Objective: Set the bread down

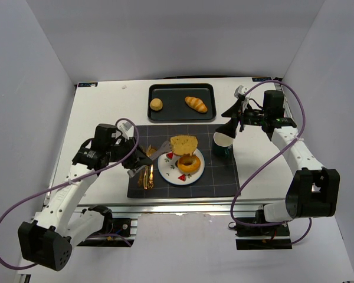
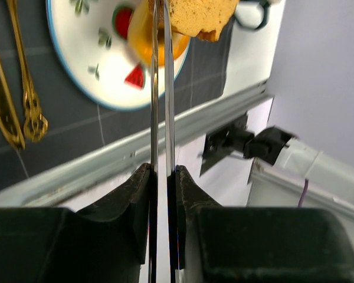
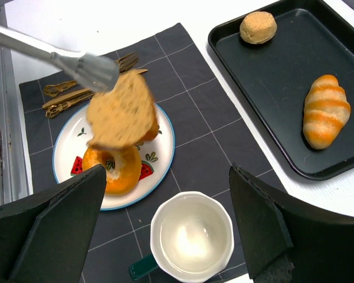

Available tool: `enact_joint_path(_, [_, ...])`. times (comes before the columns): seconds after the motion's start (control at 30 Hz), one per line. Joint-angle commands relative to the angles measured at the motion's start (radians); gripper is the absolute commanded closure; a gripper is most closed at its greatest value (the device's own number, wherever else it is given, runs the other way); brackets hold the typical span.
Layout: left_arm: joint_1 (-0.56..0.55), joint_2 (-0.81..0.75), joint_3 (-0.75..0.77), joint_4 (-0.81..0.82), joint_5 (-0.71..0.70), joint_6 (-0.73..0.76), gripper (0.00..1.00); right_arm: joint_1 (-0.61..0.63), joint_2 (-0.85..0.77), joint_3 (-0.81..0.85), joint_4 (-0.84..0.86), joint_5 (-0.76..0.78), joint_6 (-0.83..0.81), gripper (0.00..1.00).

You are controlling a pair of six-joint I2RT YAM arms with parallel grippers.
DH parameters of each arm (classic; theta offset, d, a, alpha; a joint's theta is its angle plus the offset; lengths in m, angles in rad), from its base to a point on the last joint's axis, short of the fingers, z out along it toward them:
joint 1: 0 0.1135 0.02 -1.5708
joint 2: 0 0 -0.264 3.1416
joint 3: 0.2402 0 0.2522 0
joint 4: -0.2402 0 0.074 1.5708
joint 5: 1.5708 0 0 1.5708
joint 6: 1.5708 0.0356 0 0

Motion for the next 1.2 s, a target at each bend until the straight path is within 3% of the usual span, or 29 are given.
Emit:
enact_joint_path(0.0, [-0.014, -0.022, -0.003, -0.08, 0.044, 0.032, 1.0, -0.006, 0.008, 0.032, -0.012, -0.02, -0.013, 0.12])
enact_joint_path(0.47, [-0.074, 0.03, -0.007, -0.078, 0.035, 0.053, 0.99, -0.006, 0.001, 0.013, -0.013, -0.016, -0.013, 0.12])
enact_joint_path(0.63, [-0.092, 0.044, 0.005, -0.071, 0.018, 0.047, 0.85, -0.006, 0.003, 0.012, -0.012, -0.014, -0.013, 0.12])
enact_joint_path(0.67, [-0.092, 0.046, 0.011, -0.074, 0.011, 0.047, 0.76, -0.006, 0.002, 0.009, -0.012, -0.014, -0.014, 0.12])
enact_joint_path(0.8, [-0.094, 0.035, 0.02, -0.074, -0.006, 0.039, 0.59, -0.006, 0.001, 0.009, -0.01, -0.014, -0.014, 0.12])
enact_joint_path(1.0, [-0.092, 0.018, 0.023, -0.046, -0.015, 0.007, 0.52, -0.006, 0.0, 0.004, -0.01, -0.014, -0.014, 0.12])
enact_joint_path(1.17, [-0.094, 0.004, 0.043, -0.058, -0.043, -0.004, 0.52, -0.006, 0.0, 0.004, -0.01, -0.02, -0.014, 0.12])
